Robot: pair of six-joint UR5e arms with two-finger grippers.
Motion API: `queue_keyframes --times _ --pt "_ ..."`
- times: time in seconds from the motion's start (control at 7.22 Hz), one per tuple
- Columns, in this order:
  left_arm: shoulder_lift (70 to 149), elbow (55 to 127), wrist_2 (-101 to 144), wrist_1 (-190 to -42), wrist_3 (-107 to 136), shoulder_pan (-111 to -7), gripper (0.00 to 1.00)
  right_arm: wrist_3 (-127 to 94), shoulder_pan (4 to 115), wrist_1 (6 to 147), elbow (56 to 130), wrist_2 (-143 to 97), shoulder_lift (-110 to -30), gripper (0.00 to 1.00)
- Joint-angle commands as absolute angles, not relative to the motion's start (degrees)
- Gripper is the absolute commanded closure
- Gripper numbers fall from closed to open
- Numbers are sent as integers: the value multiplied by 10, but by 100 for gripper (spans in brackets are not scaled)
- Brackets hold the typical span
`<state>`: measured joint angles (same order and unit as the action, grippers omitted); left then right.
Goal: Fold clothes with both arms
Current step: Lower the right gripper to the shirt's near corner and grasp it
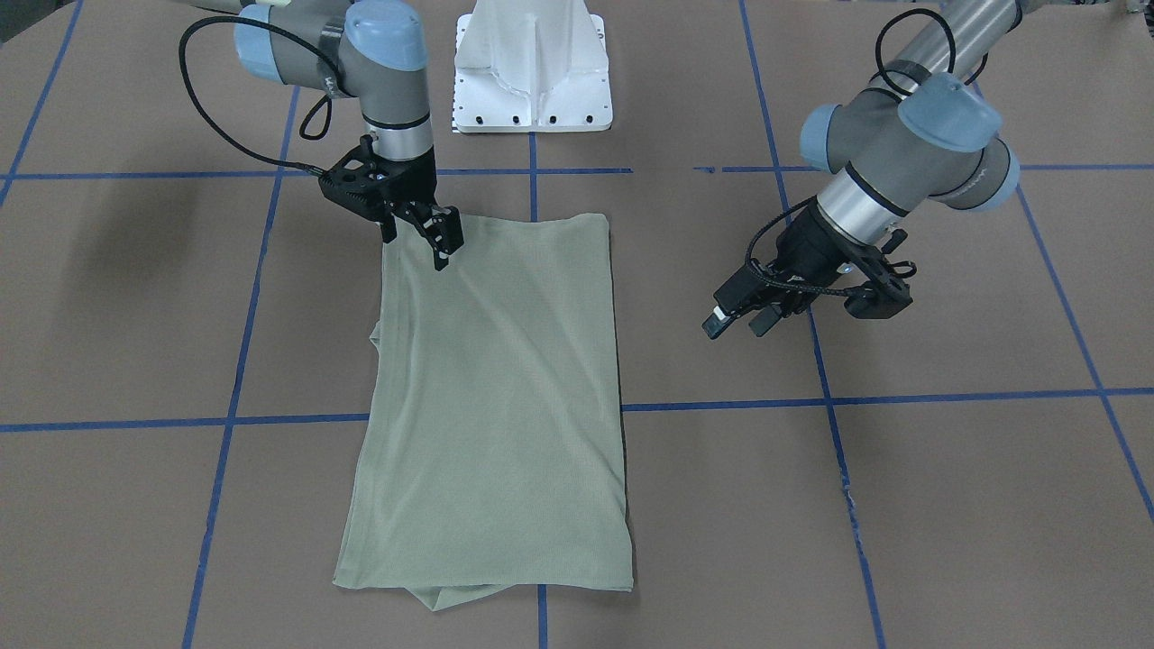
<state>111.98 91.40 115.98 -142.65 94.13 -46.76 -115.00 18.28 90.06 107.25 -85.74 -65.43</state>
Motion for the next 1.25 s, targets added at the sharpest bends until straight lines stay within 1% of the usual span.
queue_keyframes --times 0.0,0.28,0.97,1.11 --pt "1120 914 1158 -1426 942 -468 0 -1168 176 901 1070 -854 -657 1" --pt "1119 914 1158 -1427 942 -468 0 -1168 173 901 1061 -854 -655 2" --pt "1118 914 1158 -1427 942 -468 0 -1172 164 900 1042 -856 -648 9" --pt "1117 914 1158 -1427 942 -468 0 -1173 163 901 1042 -856 -648 26"
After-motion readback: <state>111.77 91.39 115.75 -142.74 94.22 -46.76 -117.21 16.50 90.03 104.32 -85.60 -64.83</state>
